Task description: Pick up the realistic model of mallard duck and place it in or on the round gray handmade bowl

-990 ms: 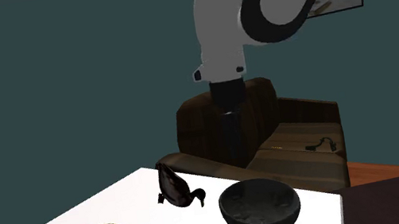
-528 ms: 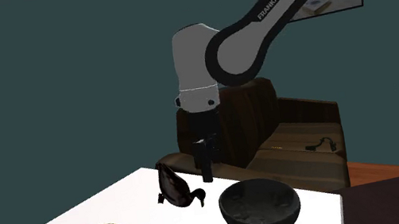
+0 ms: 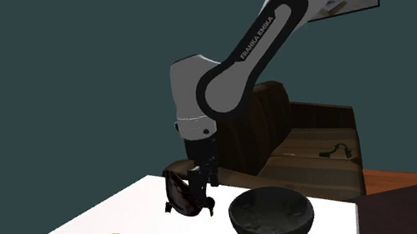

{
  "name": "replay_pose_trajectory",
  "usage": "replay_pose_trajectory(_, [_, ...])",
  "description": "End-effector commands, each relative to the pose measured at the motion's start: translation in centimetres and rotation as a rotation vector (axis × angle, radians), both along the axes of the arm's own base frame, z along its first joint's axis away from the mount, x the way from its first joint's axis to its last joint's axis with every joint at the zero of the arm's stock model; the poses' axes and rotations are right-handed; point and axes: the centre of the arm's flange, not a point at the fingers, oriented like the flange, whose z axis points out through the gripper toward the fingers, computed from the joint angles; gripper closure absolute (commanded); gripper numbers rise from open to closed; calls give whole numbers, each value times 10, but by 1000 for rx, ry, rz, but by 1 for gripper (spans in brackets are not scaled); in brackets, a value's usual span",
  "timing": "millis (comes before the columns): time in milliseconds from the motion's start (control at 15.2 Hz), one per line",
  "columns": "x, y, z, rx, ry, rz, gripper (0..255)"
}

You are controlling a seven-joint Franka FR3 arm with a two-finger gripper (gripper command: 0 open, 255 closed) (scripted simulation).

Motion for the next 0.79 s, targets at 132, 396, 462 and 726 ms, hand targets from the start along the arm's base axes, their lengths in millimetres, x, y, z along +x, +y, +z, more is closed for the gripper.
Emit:
replay_pose_trajectory(132, [0,-1,-21,0,-1,0,0])
replay_pose_trajectory(396, [0,-1,-24,0,-1,0,0])
replay_pose_trajectory(462, [0,-1,-24,0,-1,0,0])
replay_pose_trajectory(726, [0,-1,-24,0,-1,0,255])
